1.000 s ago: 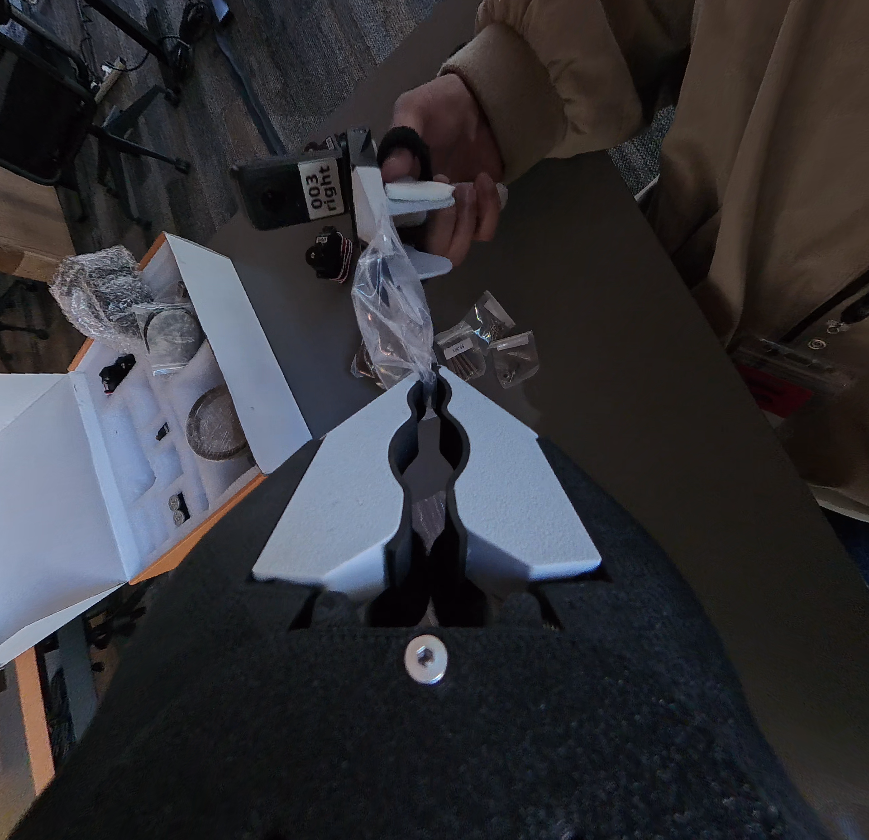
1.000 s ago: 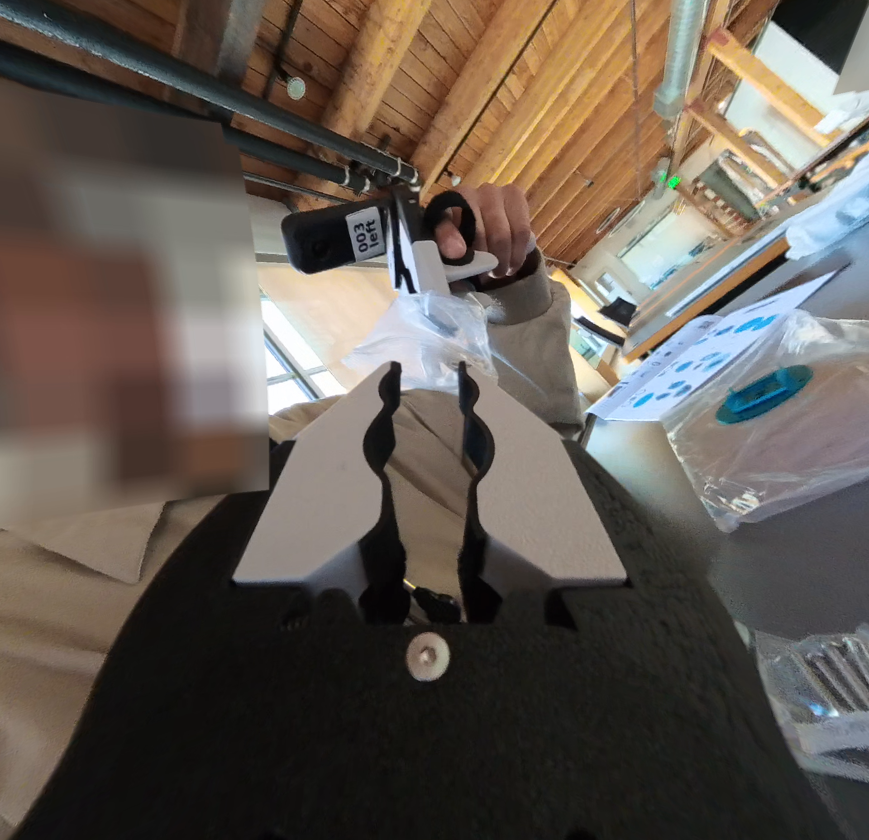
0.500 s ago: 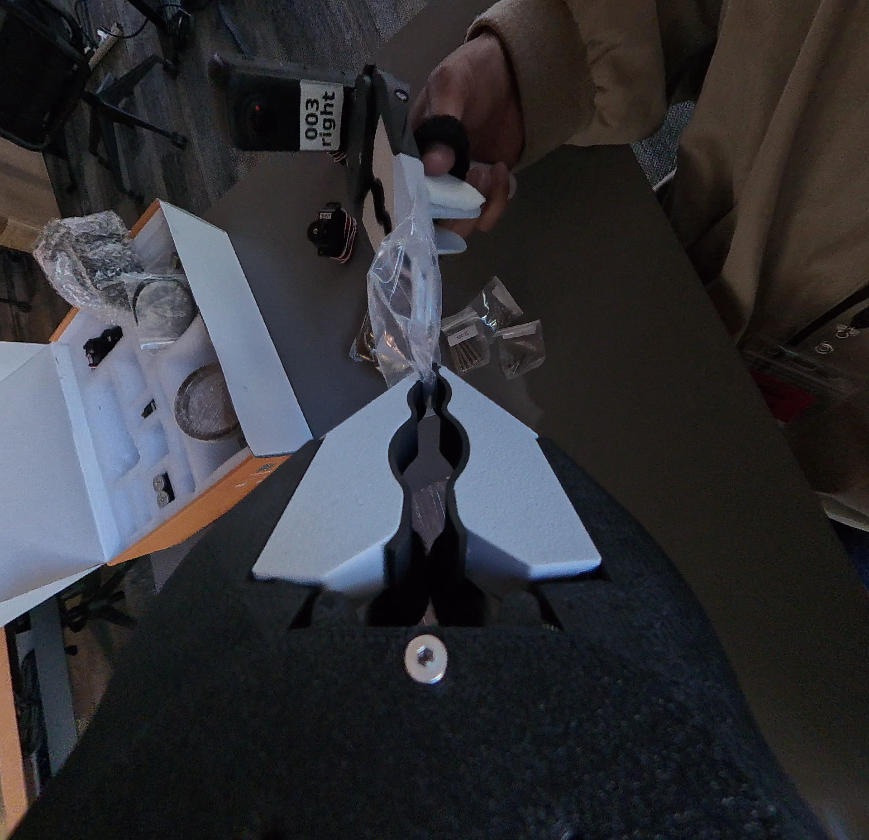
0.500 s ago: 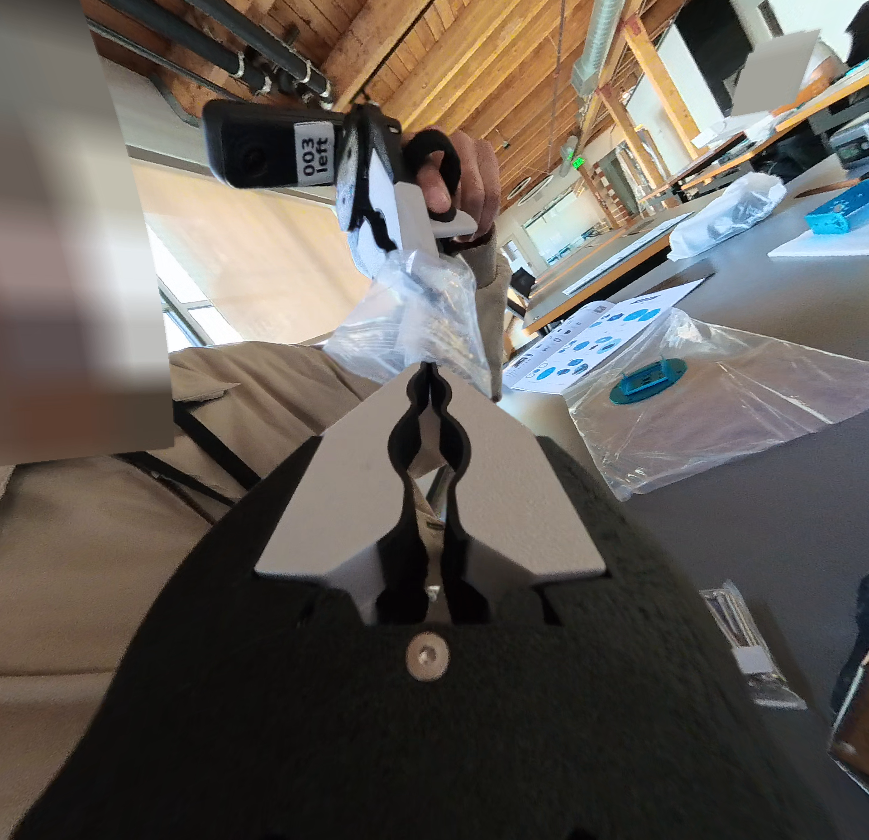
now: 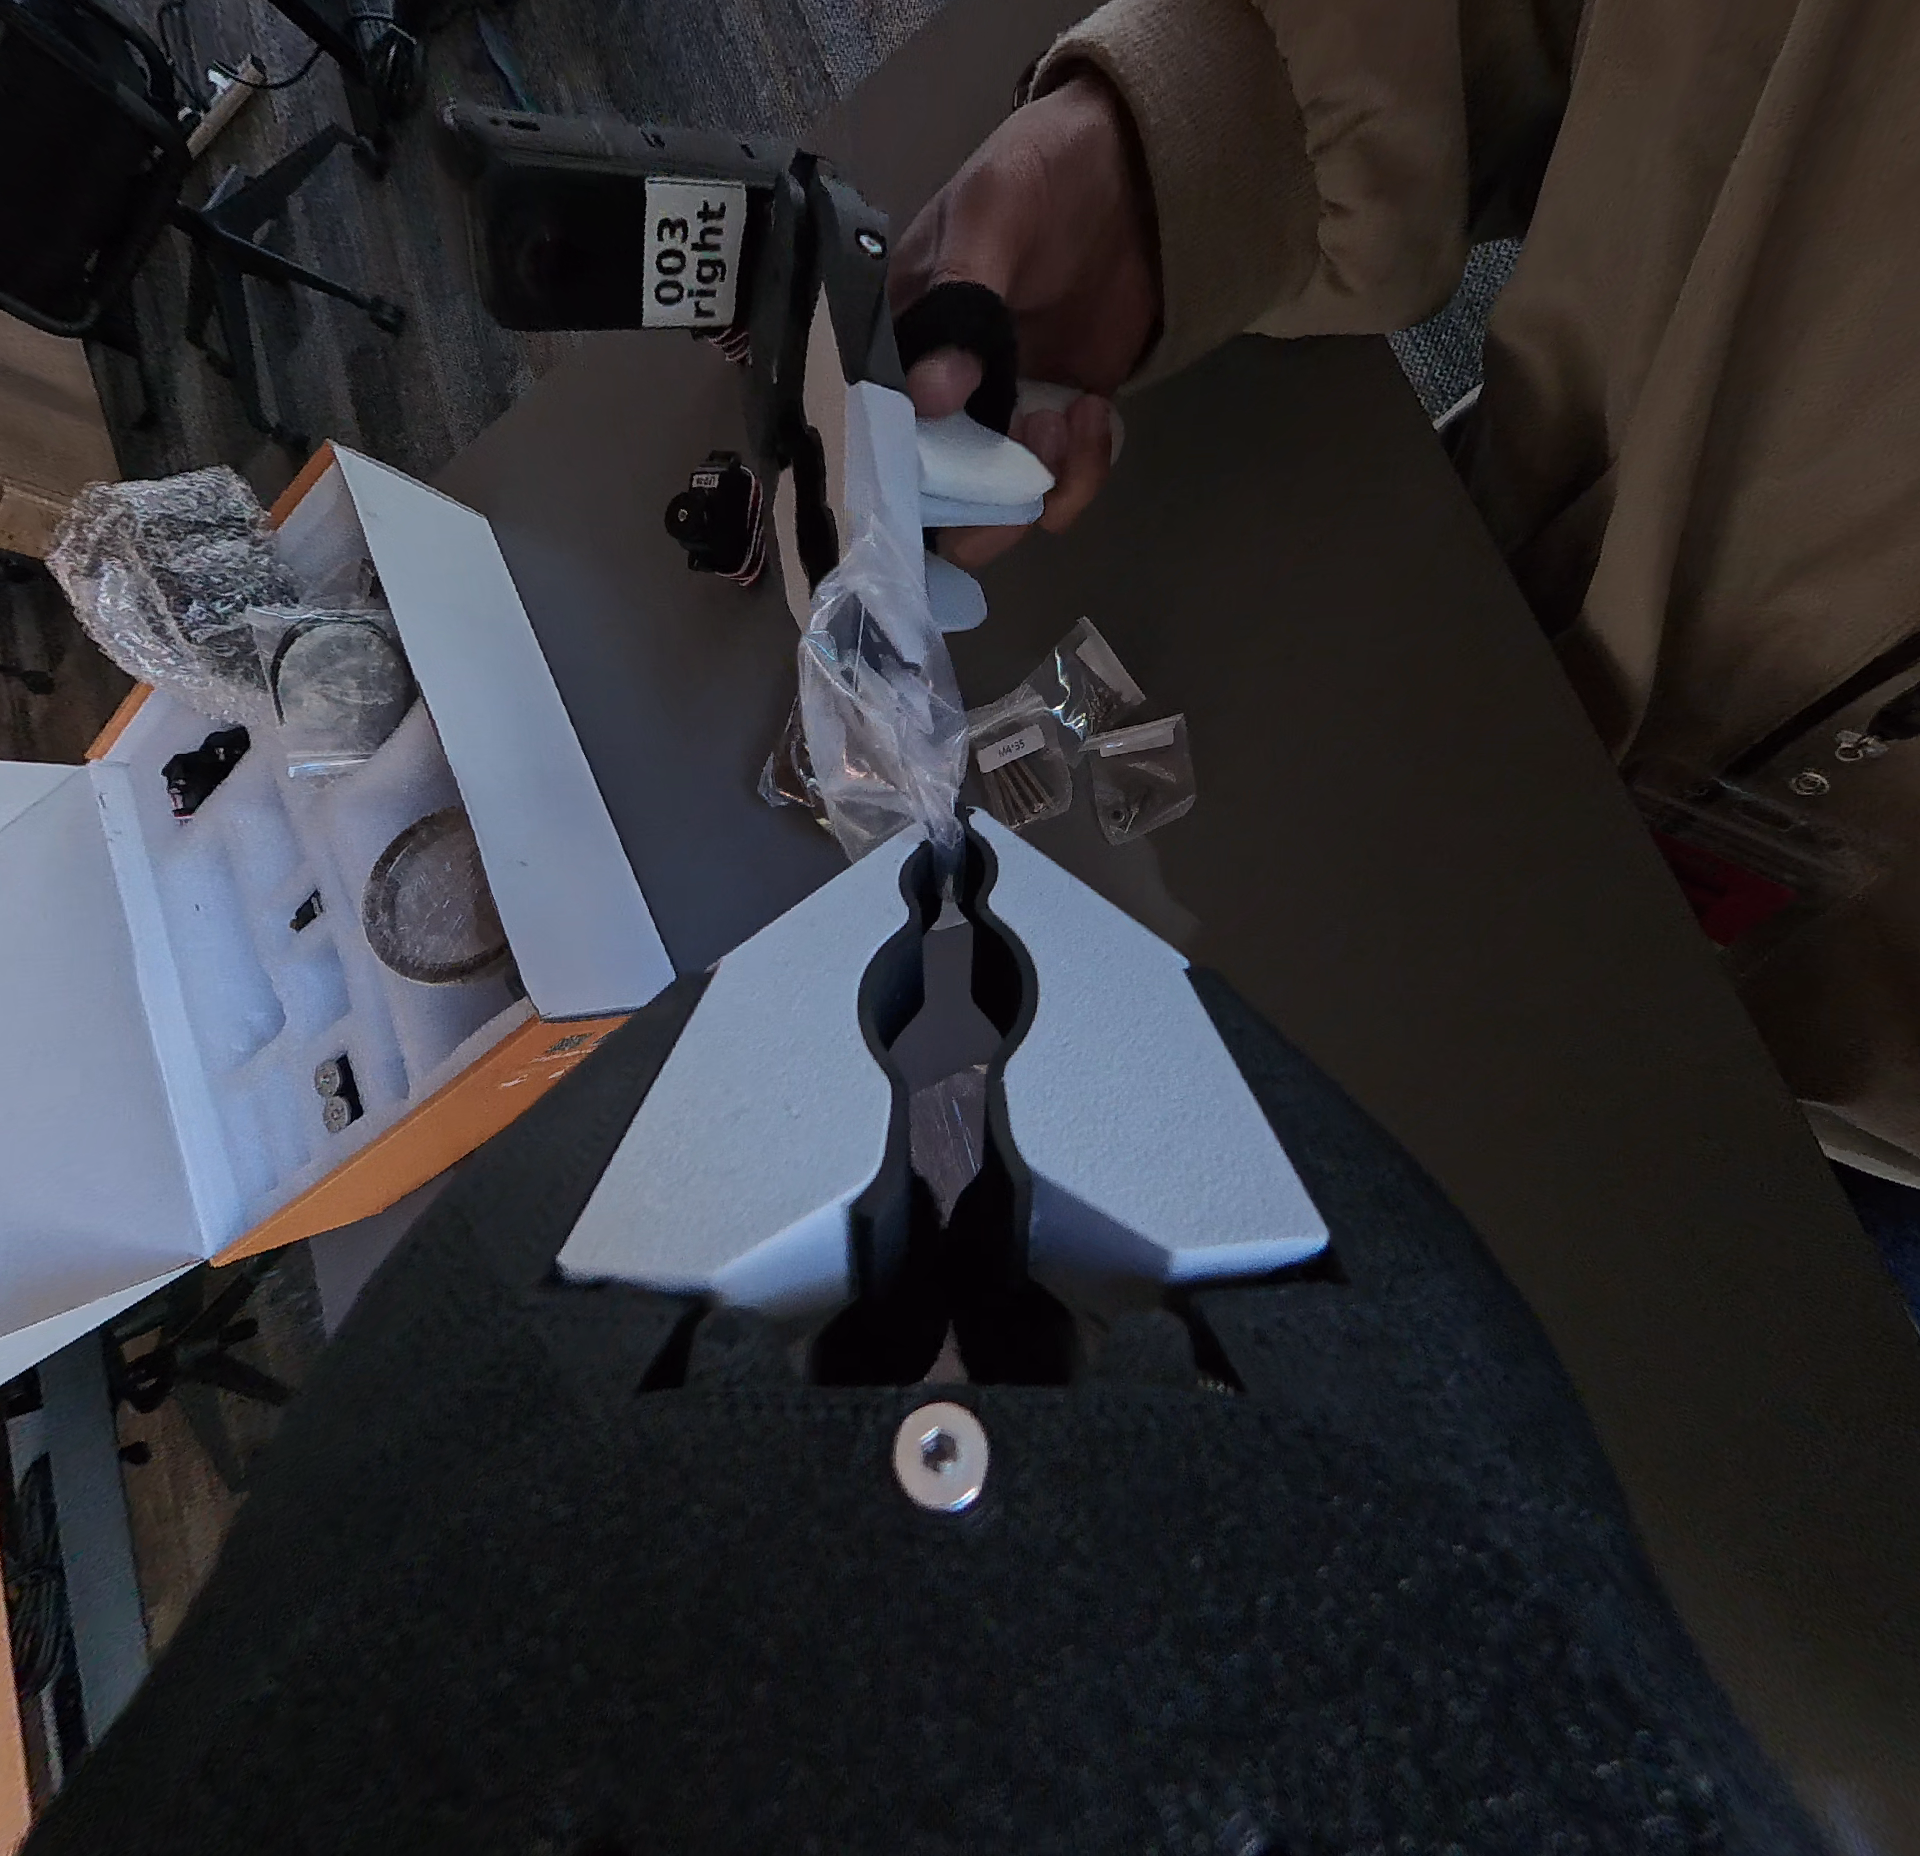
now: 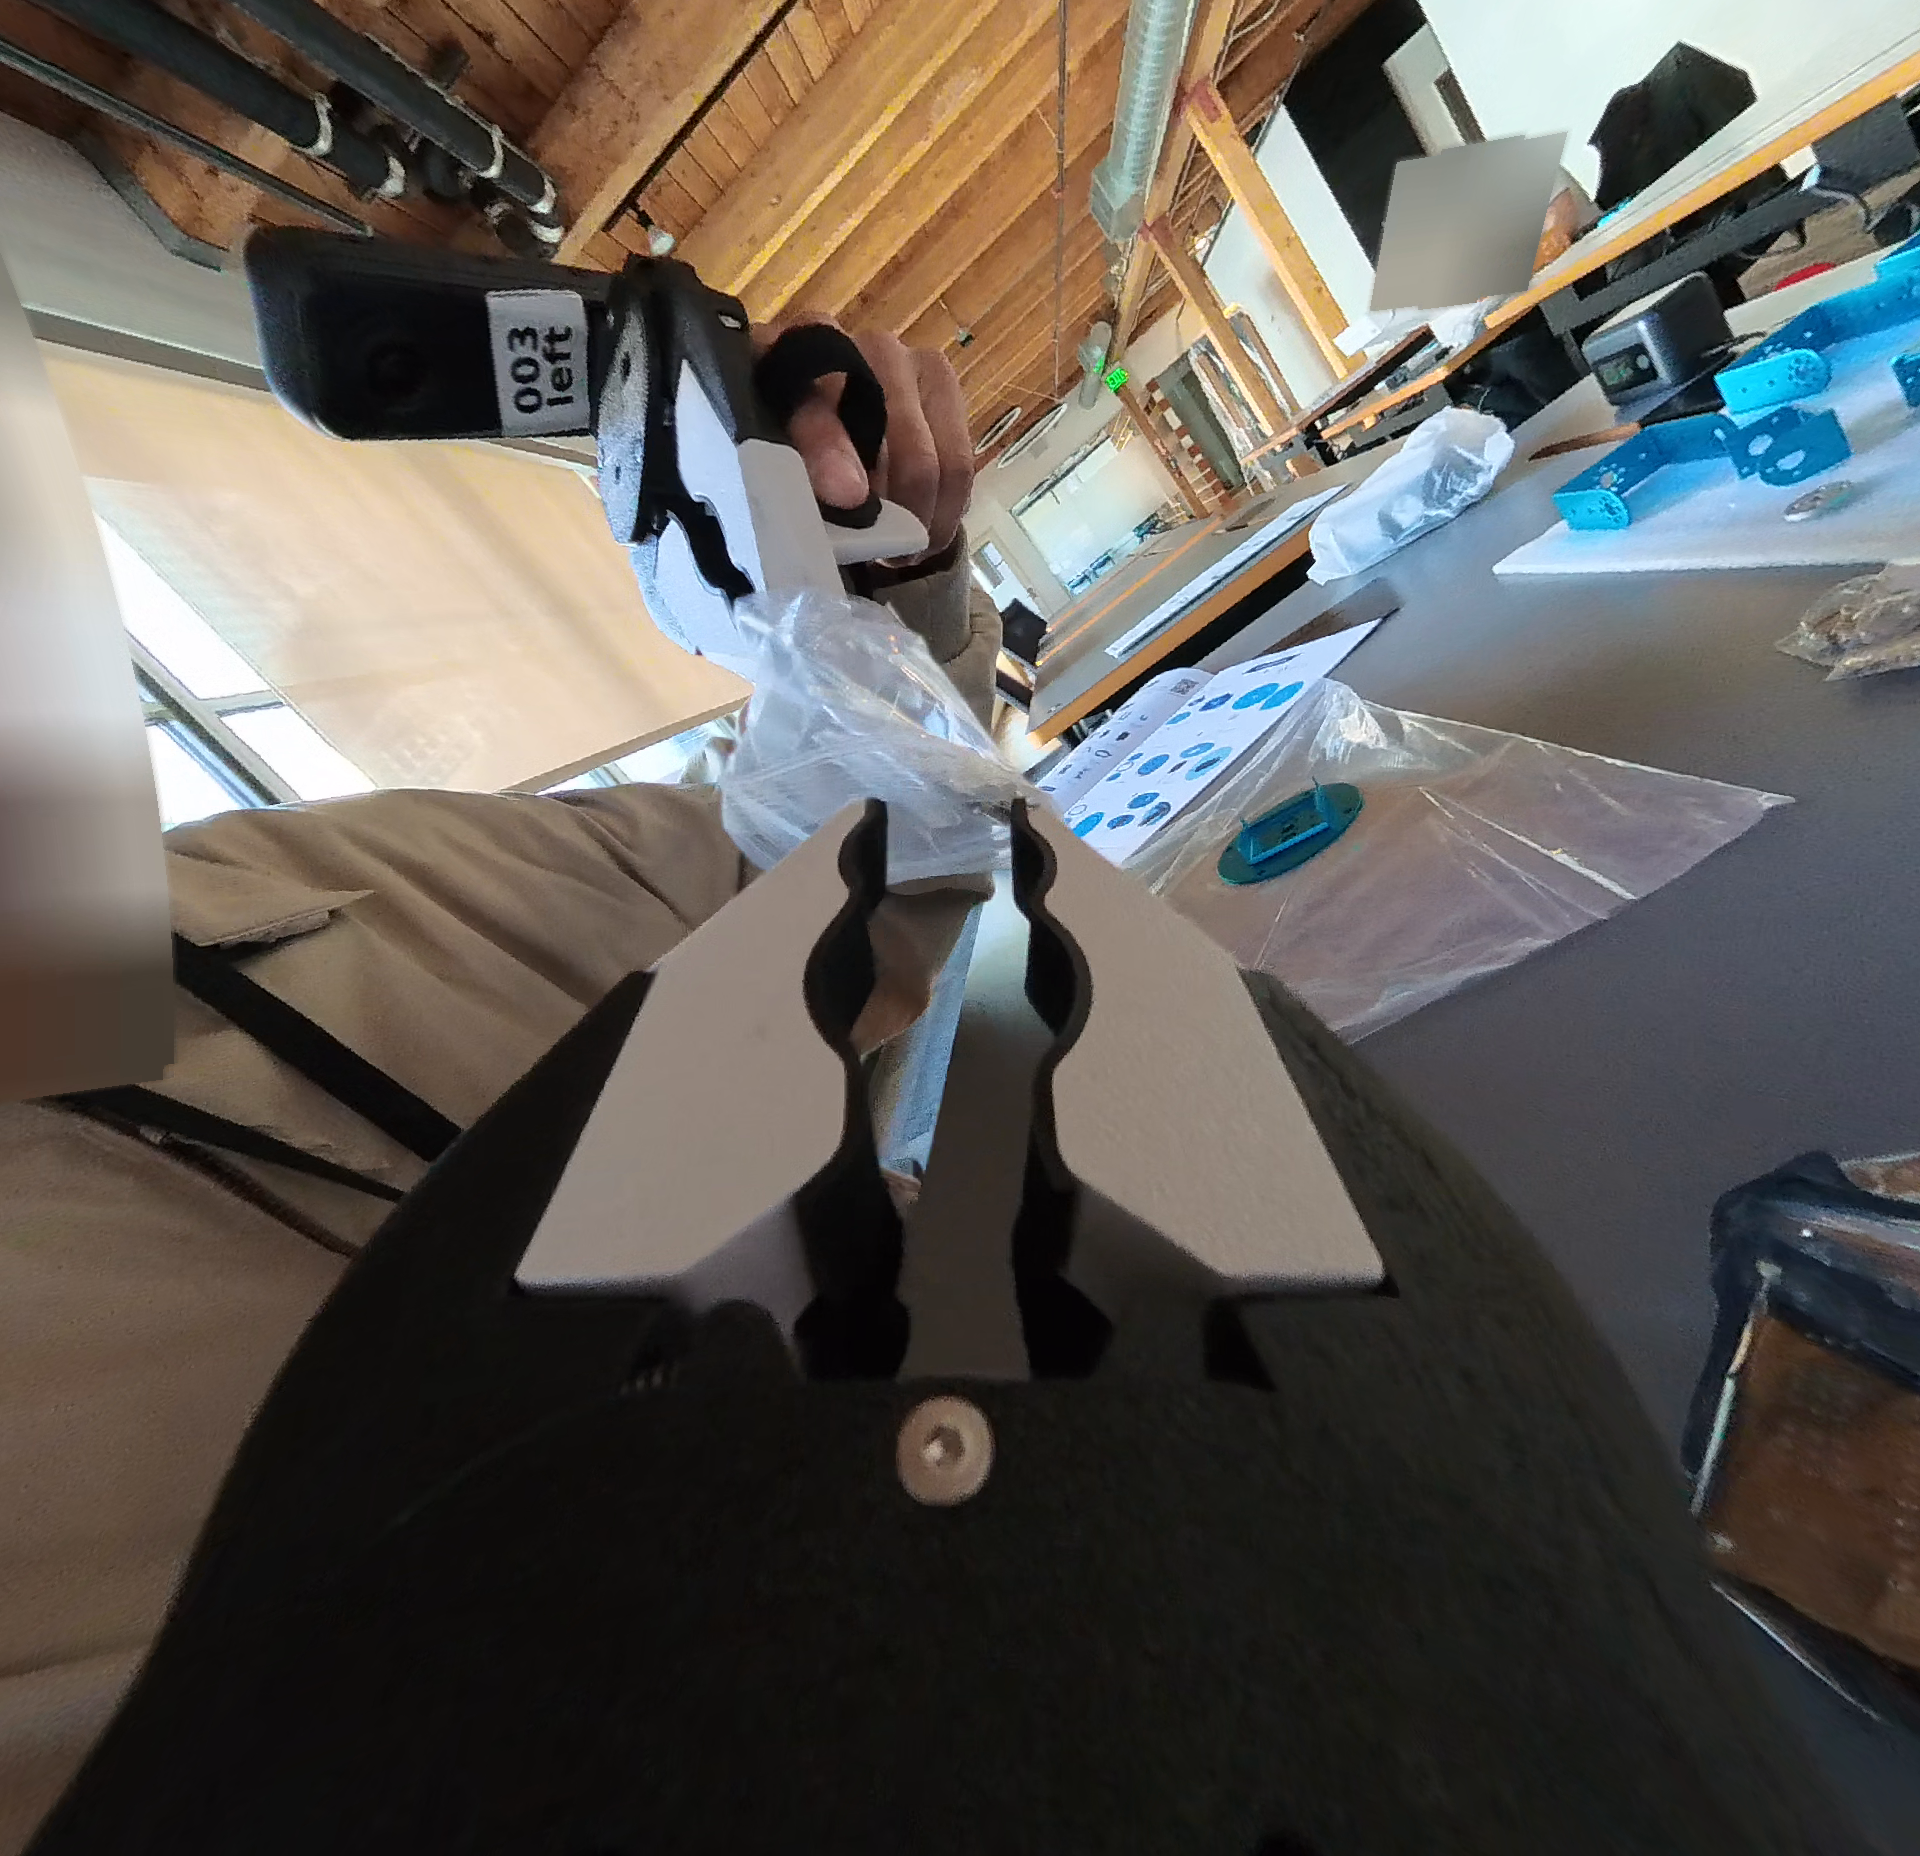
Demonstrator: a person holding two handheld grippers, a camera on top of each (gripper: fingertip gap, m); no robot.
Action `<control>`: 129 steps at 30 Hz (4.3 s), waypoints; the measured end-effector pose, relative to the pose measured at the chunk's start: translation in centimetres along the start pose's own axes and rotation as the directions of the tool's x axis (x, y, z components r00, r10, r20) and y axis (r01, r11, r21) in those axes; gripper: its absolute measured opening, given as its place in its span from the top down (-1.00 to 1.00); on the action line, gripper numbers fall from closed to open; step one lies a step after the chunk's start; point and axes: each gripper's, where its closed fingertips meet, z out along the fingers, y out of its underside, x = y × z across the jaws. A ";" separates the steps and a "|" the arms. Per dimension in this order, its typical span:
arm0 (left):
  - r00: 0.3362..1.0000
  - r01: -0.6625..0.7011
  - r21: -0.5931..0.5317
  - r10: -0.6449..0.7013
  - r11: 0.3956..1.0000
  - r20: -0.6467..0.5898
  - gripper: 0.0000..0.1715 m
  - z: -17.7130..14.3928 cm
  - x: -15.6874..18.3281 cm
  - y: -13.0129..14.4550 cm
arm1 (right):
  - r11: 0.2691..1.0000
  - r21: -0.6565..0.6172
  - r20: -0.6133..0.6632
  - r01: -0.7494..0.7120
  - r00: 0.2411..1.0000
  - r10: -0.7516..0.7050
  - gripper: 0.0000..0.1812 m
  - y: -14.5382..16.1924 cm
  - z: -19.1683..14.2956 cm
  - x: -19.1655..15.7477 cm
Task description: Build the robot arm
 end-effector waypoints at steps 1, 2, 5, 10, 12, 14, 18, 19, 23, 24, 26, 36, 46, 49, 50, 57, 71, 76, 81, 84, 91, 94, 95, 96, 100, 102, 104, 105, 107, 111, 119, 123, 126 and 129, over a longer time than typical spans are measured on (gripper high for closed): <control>1.000 0.003 0.005 -0.003 1.000 -0.005 1.00 0.0 0.0 -0.1 | 1.000 0.006 0.011 -0.004 1.000 0.004 0.75 -0.1 0.0 -0.1; 1.000 0.004 0.013 -0.004 1.000 -0.007 1.00 0.1 0.0 -0.3 | 1.000 0.016 0.018 -0.005 1.000 0.004 0.75 -0.2 0.1 -0.2; 1.000 0.003 0.019 -0.003 1.000 -0.016 1.00 0.3 0.2 -0.5 | 0.999 0.034 0.047 -0.034 0.998 0.032 0.78 -0.5 0.2 -0.3; 1.000 -0.003 -0.010 0.003 1.000 0.000 1.00 0.7 0.0 0.2 | 1.000 0.019 0.048 0.001 0.999 -0.002 1.00 -0.4 0.2 -0.6; 1.000 0.015 -0.004 -0.015 1.000 0.006 1.00 0.3 -0.3 0.5 | 0.999 0.042 0.050 -0.004 0.999 0.002 1.00 -0.8 -0.3 -0.5; 0.999 0.033 -0.006 -0.033 0.999 0.022 1.00 -0.2 -0.7 1.0 | 0.999 0.047 0.063 -0.015 0.998 0.012 1.00 -0.8 -0.9 -0.6; 0.997 0.069 -0.026 -0.068 0.997 0.036 1.00 -0.9 -1.0 2.6 | 0.999 0.034 0.018 0.012 1.000 -0.013 1.00 -0.7 -2.1 -0.2; 0.996 0.080 -0.031 -0.079 0.996 0.043 1.00 -1.1 -1.2 3.2 | 0.999 0.036 0.000 0.019 1.000 -0.019 1.00 -0.9 -2.5 0.1; 0.987 0.152 -0.013 -0.151 0.988 0.062 1.00 -2.0 -1.6 5.1 | 0.999 0.027 -0.093 0.022 0.996 -0.019 1.00 -0.8 -4.6 1.3; 0.983 0.168 -0.010 -0.167 0.986 0.070 1.00 -2.2 -1.8 5.6 | 0.999 -0.007 -0.144 0.035 0.989 -0.036 1.00 -0.4 -5.0 2.0; 0.977 0.196 -0.009 -0.194 0.981 0.091 1.00 -2.5 -2.0 6.7 | 0.995 -0.093 -0.216 0.040 0.975 -0.059 1.00 1.0 -5.5 2.8; 0.802 0.541 0.203 -0.573 0.816 0.169 1.00 -2.3 -4.0 11.5 | 0.921 -0.381 -0.454 0.082 0.852 -0.263 1.00 4.7 -6.0 5.2; 0.448 0.876 0.388 -0.777 0.285 -0.441 1.00 1.9 -2.9 9.4 | 0.962 -0.121 -0.410 0.244 0.871 -0.272 0.50 -0.9 -1.7 5.9; 0.477 0.874 0.362 -0.717 0.324 -0.509 1.00 2.4 -1.5 7.3 | 0.976 -0.115 -0.309 0.184 0.927 -0.211 0.57 -1.5 0.6 6.1; 0.486 0.870 0.353 -0.710 0.343 -0.510 1.00 2.6 -1.0 6.9 | 0.979 -0.120 -0.266 0.167 0.944 -0.194 0.66 -1.5 1.2 5.7; 0.528 0.838 0.376 -0.764 0.396 -0.371 1.00 0.8 0.0 8.7 | 0.959 -0.212 -0.248 0.188 0.939 -0.239 1.00 -1.3 1.0 4.4; 0.404 0.666 0.638 -0.906 0.387 0.128 0.73 -9.8 8.8 16.0 | 0.883 -0.440 -0.687 0.162 0.573 -0.447 1.00 -4.9 -4.1 4.5; 0.341 0.590 0.644 -0.874 0.487 0.347 0.61 -11.8 11.9 19.9 | 0.855 -0.507 -0.666 0.106 0.582 -0.467 1.00 -6.1 -0.1 5.8; 0.343 0.538 0.709 -0.887 0.456 0.310 0.61 -12.8 12.4 20.7 | 0.825 -0.560 -0.631 0.068 0.610 -0.479 1.00 -10.3 3.7 9.1; 0.404 0.511 0.755 -0.890 0.412 0.212 0.61 -12.5 11.8 19.6 | 0.867 -0.497 -0.715 0.002 0.566 -0.411 1.00 -15.9 2.2 13.2; 0.450 0.541 0.788 -0.893 0.294 0.024 0.61 -11.6 9.2 18.4 | 0.916 -0.394 -0.891 -0.072 0.276 -0.361 1.00 -28.1 -6.9 24.5; 0.466 0.522 0.792 -0.884 0.316 0.045 0.61 -11.5 8.1 18.1 | 0.938 -0.258 -0.910 -0.231 0.385 -0.155 1.00 -28.5 -8.6 30.1; 0.467 0.522 0.786 -0.882 0.331 0.061 0.61 -11.3 7.8 18.0 | 0.940 -0.223 -0.909 -0.259 0.403 -0.105 1.00 -28.7 -9.1 31.9; 0.463 0.529 0.775 -0.883 0.346 0.079 0.61 -11.1 7.5 18.0 | 0.939 -0.190 -0.917 -0.286 0.393 -0.066 1.00 -28.9 -10.0 33.8; 0.450 0.538 0.725 -0.874 0.430 0.185 0.61 -10.3 6.5 18.0 | 0.887 -0.206 -0.928 -0.413 0.370 -0.043 1.00 -27.6 -12.2 39.3; 0.439 0.538 0.703 -0.867 0.465 0.237 0.61 -9.9 6.0 17.8 | 0.806 -0.296 -0.922 -0.513 0.373 -0.101 1.00 -25.5 -12.8 40.7; 0.436 0.547 0.684 -0.862 0.483 0.260 0.61 -9.3 5.5 17.5 | 0.729 -0.391 -0.913 -0.562 0.337 -0.229 0.89 -24.5 -14.1 41.5; 0.438 0.551 0.676 -0.859 0.489 0.264 0.61 -8.9 5.2 17.3 | 0.703 -0.436 -0.898 -0.562 0.319 -0.302 0.85 -24.6 -14.7 41.6; 0.441 0.554 0.670 -0.857 0.494 0.267 0.62 -8.5 4.3 16.7 | 0.684 -0.513 -0.858 -0.518 0.314 -0.406 0.65 -25.6 -15.0 40.9; 0.490 0.555 0.651 -0.836 0.518 0.248 0.62 -7.7 2.8 15.2 | 0.685 -0.608 -0.794 -0.401 0.293 -0.533 0.42 -28.9 -14.4 34.2; 0.558 0.587 0.617 -0.814 0.524 0.160 0.62 -3.1 2.2 12.7 | 0.722 -0.688 -0.603 -0.072 0.610 -0.514 0.52 -13.4 -7.1 9.1; 0.566 0.686 0.530 -0.823 0.499 0.042 0.61 1.1 3.3 11.3 | 0.752 -0.642 -0.656 -0.150 0.614 -0.438 0.55 2.5 -9.8 6.1; 0.559 0.750 0.444 -0.829 0.491 -0.026 0.61 4.1 3.8 10.3 | 0.815 -0.572 -0.678 -0.090 0.611 -0.409 0.65 7.6 -9.1 5.4; 0.564 0.770 0.409 -0.822 0.489 -0.079 0.61 5.7 3.9 8.9 | 0.746 -0.664 -0.654 -0.046 0.519 -0.551 0.73 9.7 -10.3 6.4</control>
